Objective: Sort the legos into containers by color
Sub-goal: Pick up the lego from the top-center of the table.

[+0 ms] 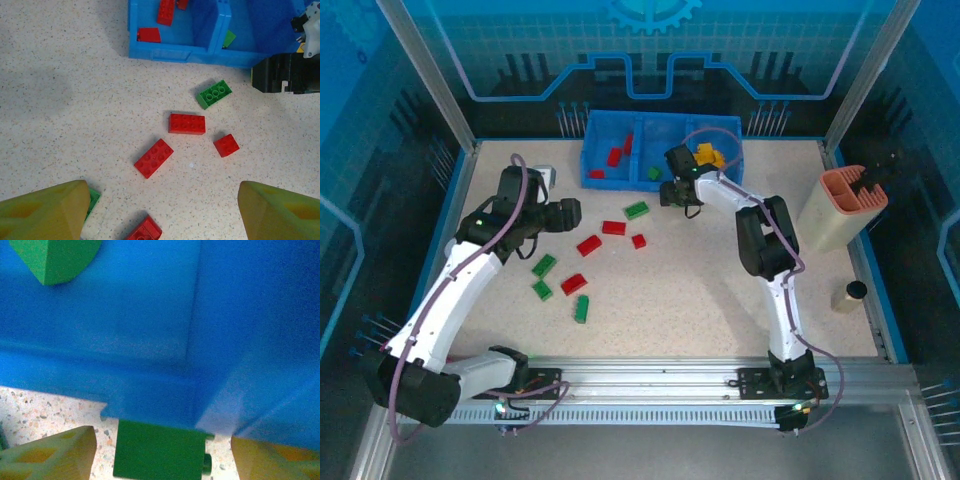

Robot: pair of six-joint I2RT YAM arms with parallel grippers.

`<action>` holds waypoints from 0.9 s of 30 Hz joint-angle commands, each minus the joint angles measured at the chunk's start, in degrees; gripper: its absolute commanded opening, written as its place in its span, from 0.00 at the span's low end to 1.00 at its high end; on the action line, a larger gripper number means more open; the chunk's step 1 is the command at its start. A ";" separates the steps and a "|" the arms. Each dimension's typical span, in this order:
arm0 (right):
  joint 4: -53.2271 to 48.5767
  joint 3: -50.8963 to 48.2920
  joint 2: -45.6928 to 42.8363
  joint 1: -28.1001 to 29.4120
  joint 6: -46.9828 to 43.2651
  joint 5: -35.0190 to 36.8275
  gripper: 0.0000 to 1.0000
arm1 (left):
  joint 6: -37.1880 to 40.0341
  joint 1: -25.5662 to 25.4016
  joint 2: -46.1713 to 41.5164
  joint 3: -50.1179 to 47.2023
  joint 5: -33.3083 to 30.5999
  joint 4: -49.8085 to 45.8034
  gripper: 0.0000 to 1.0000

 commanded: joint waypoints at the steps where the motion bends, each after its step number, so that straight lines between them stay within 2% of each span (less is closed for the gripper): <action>1: -2.77 3.22 3.32 -0.69 0.67 -0.21 0.65 | -0.01 0.49 0.54 1.38 -0.01 0.07 0.79; 3: -3.35 3.90 3.99 -0.64 0.54 -0.39 0.58 | -0.17 0.49 0.51 1.45 0.05 -0.02 0.79; 4: -3.73 3.92 4.20 -0.64 0.57 -0.25 0.60 | -0.11 0.53 0.25 1.40 -0.16 -0.11 0.79; 6: -4.13 2.87 3.67 -0.59 0.90 1.22 0.54 | -0.01 0.53 -0.17 1.31 -0.44 -0.29 0.79; 10: -0.75 -2.71 0.17 -0.59 -0.54 3.57 0.51 | 0.04 0.47 -0.81 1.56 -0.17 -0.55 0.79; 17: -3.08 -3.91 -0.50 -0.65 -2.22 3.56 0.44 | 0.54 0.50 -1.53 1.57 -0.23 -0.51 0.80; 21: -2.44 -7.14 -4.14 -0.60 -2.53 3.93 0.39 | 0.52 0.54 -2.50 1.25 -0.37 -0.76 0.80; 27: -2.88 -9.09 -11.90 0.66 -4.87 4.38 0.38 | 0.60 0.57 -3.78 0.62 -0.58 -0.47 0.80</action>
